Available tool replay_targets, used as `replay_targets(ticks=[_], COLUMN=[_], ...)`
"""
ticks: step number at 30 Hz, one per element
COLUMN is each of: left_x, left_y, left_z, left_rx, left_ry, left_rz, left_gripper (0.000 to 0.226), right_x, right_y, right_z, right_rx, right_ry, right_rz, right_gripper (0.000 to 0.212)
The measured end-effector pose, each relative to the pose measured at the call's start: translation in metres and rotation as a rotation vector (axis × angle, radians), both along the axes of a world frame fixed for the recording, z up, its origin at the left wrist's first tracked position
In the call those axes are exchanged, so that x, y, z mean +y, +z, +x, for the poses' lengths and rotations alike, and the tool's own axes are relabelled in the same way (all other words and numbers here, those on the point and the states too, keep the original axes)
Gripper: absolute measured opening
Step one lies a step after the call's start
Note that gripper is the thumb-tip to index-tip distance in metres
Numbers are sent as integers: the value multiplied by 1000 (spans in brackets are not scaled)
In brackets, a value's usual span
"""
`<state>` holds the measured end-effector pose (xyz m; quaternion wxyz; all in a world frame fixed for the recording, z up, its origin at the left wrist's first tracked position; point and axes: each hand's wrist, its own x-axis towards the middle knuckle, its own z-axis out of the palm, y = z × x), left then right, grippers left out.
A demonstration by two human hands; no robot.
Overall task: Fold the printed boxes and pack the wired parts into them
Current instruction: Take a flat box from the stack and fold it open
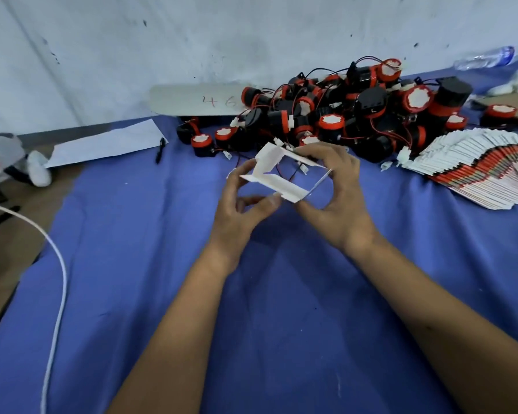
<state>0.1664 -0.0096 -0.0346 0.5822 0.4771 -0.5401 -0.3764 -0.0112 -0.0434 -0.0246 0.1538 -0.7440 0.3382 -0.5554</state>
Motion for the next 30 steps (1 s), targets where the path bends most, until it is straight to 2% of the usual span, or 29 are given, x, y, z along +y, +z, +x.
replay_targets(ticks=[3, 5, 7, 9, 12, 15, 18, 24, 28, 30], left_x=[-1, -1, 1, 1, -1, -4, -5, -2, 1, 4], left_y=[7, 8, 9, 10, 8, 2, 2, -4, -3, 0], left_z=[7, 10, 11, 10, 5, 2, 2, -4, -5, -6], left_rx=[318, 365, 340, 322, 305, 345, 330, 95, 41, 23], left_ry=[-193, -250, -255, -223, -150, -105, -102, -7, -24, -51], left_rz=[129, 170, 195, 187, 180, 172, 138, 6, -41, -37], left_gripper=[104, 115, 105, 87, 71, 60, 51, 38, 47, 63], right_x=[-2, -1, 1, 3, 6, 9, 9, 5, 4, 3], right_y=[0, -2, -3, -1, -2, -3, -4, -4, -5, -5], right_z=[0, 3, 5, 6, 6, 5, 5, 3, 5, 6], right_rx=[31, 56, 60, 73, 160, 153, 22, -130, -190, -203], right_ry=[97, 173, 266, 322, 320, 312, 300, 298, 300, 268], right_rz=[18, 10, 40, 80, 113, 289, 399, 494, 509, 510], right_gripper=[58, 54, 57, 63, 79, 95, 86, 76, 59, 50])
